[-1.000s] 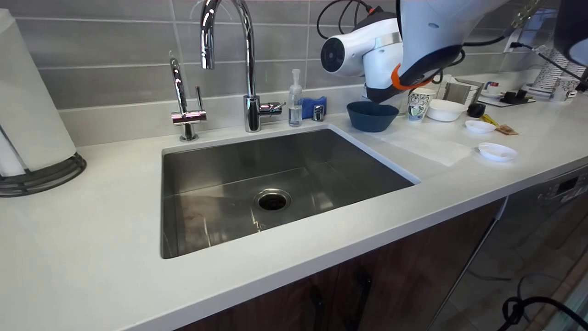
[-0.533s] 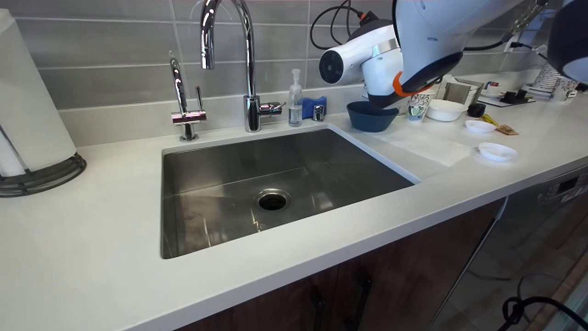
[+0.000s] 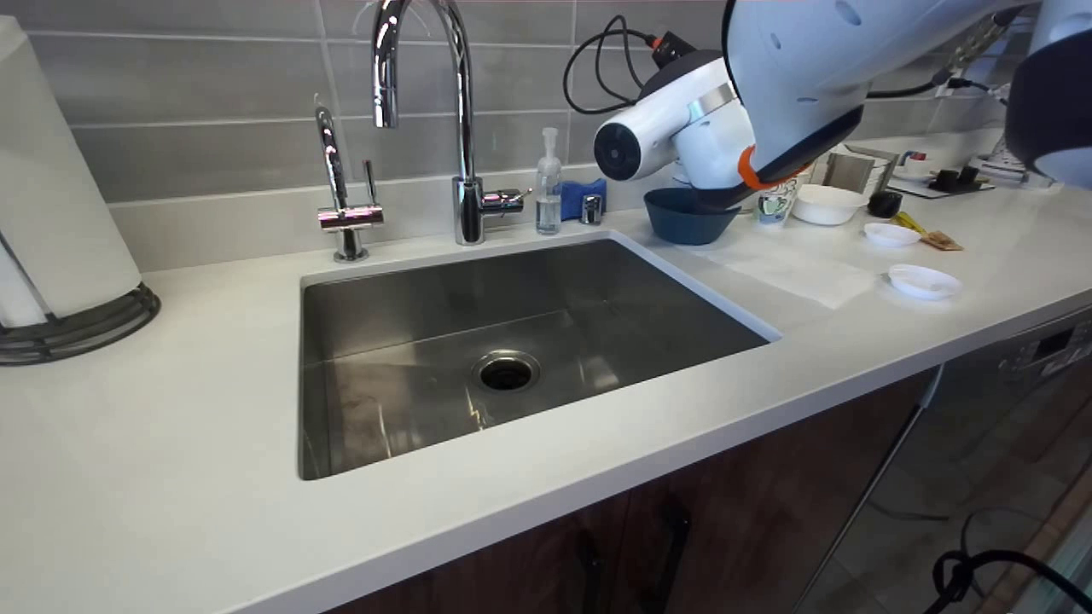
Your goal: Pour the content in the red cup into the blue bowl
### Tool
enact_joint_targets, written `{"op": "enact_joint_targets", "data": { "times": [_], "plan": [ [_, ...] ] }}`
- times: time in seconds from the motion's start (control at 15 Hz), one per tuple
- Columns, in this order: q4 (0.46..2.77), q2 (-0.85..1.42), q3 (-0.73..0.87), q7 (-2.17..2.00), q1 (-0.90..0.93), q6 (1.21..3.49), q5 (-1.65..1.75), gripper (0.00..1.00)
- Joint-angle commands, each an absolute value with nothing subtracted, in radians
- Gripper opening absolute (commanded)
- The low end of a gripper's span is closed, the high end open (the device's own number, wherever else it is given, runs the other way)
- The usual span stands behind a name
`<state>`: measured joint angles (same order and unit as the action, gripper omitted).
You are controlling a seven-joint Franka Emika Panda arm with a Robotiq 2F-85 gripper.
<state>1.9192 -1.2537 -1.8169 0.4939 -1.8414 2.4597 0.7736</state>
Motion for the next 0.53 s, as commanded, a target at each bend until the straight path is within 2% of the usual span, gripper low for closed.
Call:
{"op": "enact_joint_targets", "data": {
  "times": [0.0, 0.47],
  "plan": [
    [1.897, -1.280, -1.808, 0.502, -1.841, 2.460, 0.843, 0.03],
    [1.898, -1.232, -1.836, 0.507, -1.847, 2.477, 0.840, 0.03]
  ]
}}
